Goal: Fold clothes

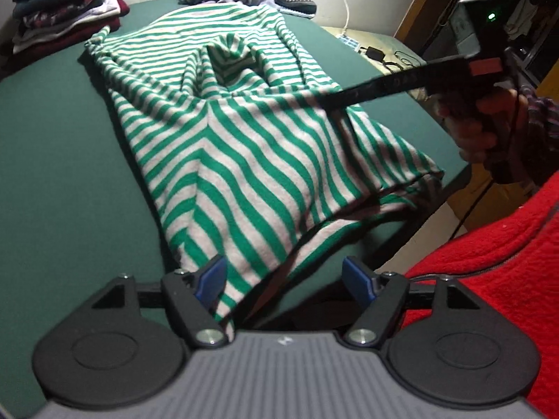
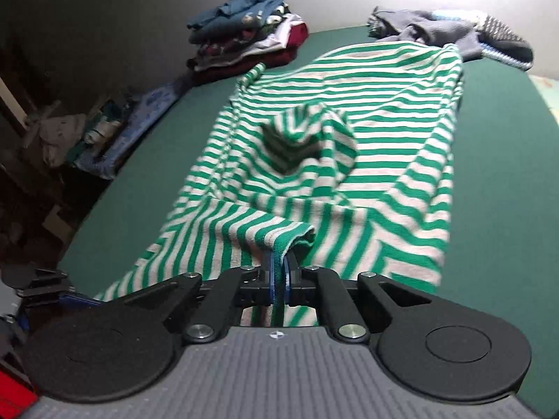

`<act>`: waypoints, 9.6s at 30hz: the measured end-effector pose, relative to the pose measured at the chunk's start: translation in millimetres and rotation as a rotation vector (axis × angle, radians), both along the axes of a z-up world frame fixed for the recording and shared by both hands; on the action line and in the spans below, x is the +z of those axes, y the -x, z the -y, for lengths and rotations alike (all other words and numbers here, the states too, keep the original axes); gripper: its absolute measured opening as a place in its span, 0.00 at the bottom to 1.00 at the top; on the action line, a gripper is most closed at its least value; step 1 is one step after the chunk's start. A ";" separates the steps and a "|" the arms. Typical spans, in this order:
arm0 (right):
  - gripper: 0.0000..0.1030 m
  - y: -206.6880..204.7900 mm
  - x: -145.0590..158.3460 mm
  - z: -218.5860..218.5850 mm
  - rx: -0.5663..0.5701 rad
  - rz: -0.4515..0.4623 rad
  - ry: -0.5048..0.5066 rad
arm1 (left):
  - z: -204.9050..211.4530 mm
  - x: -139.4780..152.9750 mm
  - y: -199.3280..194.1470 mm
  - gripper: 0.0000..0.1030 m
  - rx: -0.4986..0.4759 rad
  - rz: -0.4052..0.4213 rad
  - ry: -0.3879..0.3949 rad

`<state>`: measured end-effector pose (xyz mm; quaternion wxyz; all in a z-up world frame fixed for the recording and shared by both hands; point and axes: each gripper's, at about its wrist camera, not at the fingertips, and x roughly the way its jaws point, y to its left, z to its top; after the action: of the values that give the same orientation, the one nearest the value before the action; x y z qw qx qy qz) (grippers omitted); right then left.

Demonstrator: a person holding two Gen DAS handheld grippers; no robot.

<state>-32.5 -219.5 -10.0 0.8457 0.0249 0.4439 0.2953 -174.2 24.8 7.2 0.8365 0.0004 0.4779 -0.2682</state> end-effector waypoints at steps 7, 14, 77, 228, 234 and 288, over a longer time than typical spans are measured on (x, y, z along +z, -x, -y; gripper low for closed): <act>0.49 9.4 -16.0 4.1 0.007 -0.113 -0.097 | -16.1 5.9 -3.3 0.81 0.029 0.007 -0.015; 0.39 46.3 -20.0 15.0 0.075 -0.259 -0.125 | -6.3 -5.8 -3.3 0.81 -0.009 -0.040 -0.004; 0.28 -253.4 3.0 -250.8 0.156 0.157 0.020 | 69.2 -46.8 -122.0 0.96 -0.066 0.175 -0.144; 0.08 -304.7 -16.4 -138.9 -0.236 0.125 -0.086 | 65.2 -63.6 -103.5 0.99 -0.147 0.318 -0.089; 0.28 -311.7 -34.8 -152.7 -0.159 0.145 0.035 | 65.0 -62.8 -103.3 0.99 -0.151 0.318 -0.090; 0.04 -279.5 -31.3 70.9 -0.497 0.066 -0.100 | 135.4 33.5 -346.6 0.88 -0.123 0.269 -0.180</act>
<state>247.0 -290.4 -41.3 0.9041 0.1653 0.3811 0.1007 172.4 -110.6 40.8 0.8714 0.1407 0.3828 -0.2726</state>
